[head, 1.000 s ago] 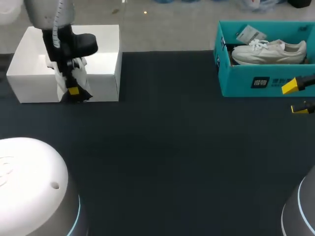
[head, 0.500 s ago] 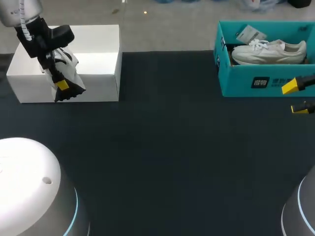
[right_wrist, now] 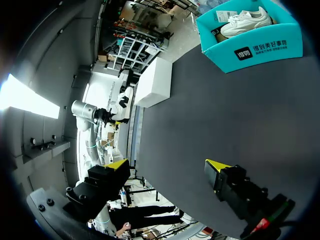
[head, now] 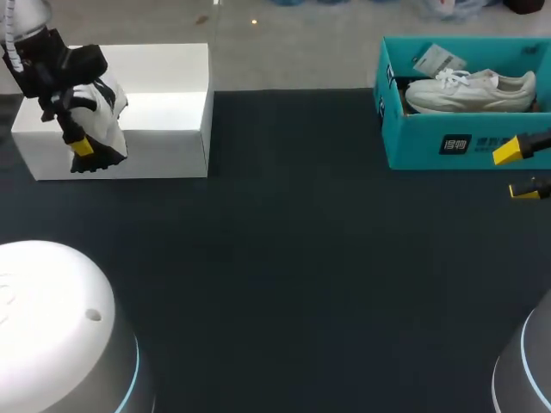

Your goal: Take the shoe out of the shoebox, open the shoe tongue, remove and reinsert the insole, then place the shoe into the shoebox

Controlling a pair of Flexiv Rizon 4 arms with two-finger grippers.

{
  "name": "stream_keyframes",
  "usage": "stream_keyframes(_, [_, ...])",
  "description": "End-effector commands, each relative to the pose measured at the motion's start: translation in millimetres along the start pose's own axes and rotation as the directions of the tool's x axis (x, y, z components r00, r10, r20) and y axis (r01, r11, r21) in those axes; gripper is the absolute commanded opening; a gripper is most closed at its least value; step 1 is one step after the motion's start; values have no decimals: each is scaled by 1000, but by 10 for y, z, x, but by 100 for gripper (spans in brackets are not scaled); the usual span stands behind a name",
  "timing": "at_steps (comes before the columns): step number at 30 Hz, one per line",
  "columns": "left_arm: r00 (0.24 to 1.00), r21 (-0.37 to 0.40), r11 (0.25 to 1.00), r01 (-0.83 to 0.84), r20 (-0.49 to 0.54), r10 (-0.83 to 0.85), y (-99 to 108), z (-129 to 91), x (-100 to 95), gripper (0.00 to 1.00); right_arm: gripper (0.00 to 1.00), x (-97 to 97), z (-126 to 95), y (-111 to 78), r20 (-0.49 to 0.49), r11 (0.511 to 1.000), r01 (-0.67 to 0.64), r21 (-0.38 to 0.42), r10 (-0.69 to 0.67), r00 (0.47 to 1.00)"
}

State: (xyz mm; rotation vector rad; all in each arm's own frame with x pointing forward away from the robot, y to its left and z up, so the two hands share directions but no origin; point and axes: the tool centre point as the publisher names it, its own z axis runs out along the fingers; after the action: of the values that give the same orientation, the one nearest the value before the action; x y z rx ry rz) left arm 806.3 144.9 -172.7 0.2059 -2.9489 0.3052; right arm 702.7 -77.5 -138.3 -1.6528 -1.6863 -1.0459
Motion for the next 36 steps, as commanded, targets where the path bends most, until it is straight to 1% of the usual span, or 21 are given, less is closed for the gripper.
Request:
stream_keyframes(1, [999, -22, 999, -37, -7, 37, 145, -115, -209, 0, 100, -2, 2, -4, 2, 1000, -1, 0, 1, 1000])
stream_keyframes(2, [999, -32, 999, -42, 13, 43, 199, -139, -273, 0, 100, -2, 2, -4, 2, 1000, -1, 0, 1, 1000])
stream_keyframes(3, [1000, -34, 999, -28, 13, 29, 246, -169, -336, 0, 100, -2, 2, -4, 2, 1000, -1, 0, 1, 1000])
stream_keyframes(6, [999, -23, 999, -23, 24, 24, 392, -276, -511, 0, 100, -2, 2, -4, 2, 1000, -1, 0, 1, 1000])
stream_keyframes(8, [998, -33, 999, -22, 51, 23, 494, -320, -628, 0, 100, -2, 2, -4, 2, 1000, -1, 0, 1, 1000])
stream_keyframes(10, [998, -19, 999, -28, 49, 29, 583, -352, -734, 0, 100, -2, 2, -4, 2, 1000, -1, 0, 1, 1000])
stream_keyframes(11, [998, -20, 999, -29, 50, 30, 610, -356, -767, 0, 100, -2, 2, -4, 2, 1000, -1, 0, 1, 1000])
stream_keyframes(15, [999, -18, 1000, -24, 47, 25, 784, -362, -1000, 0, 100, -2, 2, -4, 2, 1000, -1, 0, 1, 1000])
stream_keyframes(20, [999, -93, 996, 6, 45, -2, 984, -303, -1267, 0, 100, -2, 2, -4, 2, 1000, -1, 0, 1, 1000])
stream_keyframes(21, [999, -95, 995, 12, 39, -8, 999, -291, -1296, 0, 100, -2, 2, -4, 2, 1000, -1, 0, 1, 1000])
stream_keyframes(22, [1000, -126, 992, 6, 31, -2, 1016, -249, -1346, 0, 100, -2, 2, -4, 2, 1000, -1, 0, 1, 1000])
stream_keyframes(23, [999, -144, 990, 6, 50, 1, 1026, -216, -1384, 0, 100, -2, 2, -4, 2, 1000, -1, 0, 1, 1000])
stream_keyframes(25, [998, -163, 987, 3, 56, 6, 1029, -192, -1438, 0, 100, -2, 2, -4, 2, 1000, -1, 0, 1, 1000])
stream_keyframes(28, [998, -156, 988, 3, 63, 7, 1014, -213, -1507, 0, 100, -2, 2, -4, 2, 1000, -1, 0, 1, 1000])
stream_keyframes(32, [998, -140, 990, 2, 66, 7, 995, -257, -1514, 0, 100, -2, 2, -4, 2, 1000, -1, 0, 1, 1000])
stream_keyframes(34, [997, -117, 993, 35, 67, -27, 1014, -287, -1507, 0, 100, -2, 2, -4, 2, 1000, -1, 0, 1, 1000])
stream_keyframes(36, [997, -117, 993, 35, 67, -27, 1014, -287, -1507, 0, 100, -2, 2, -4, 2, 1000, -1, 0, 1, 1000])
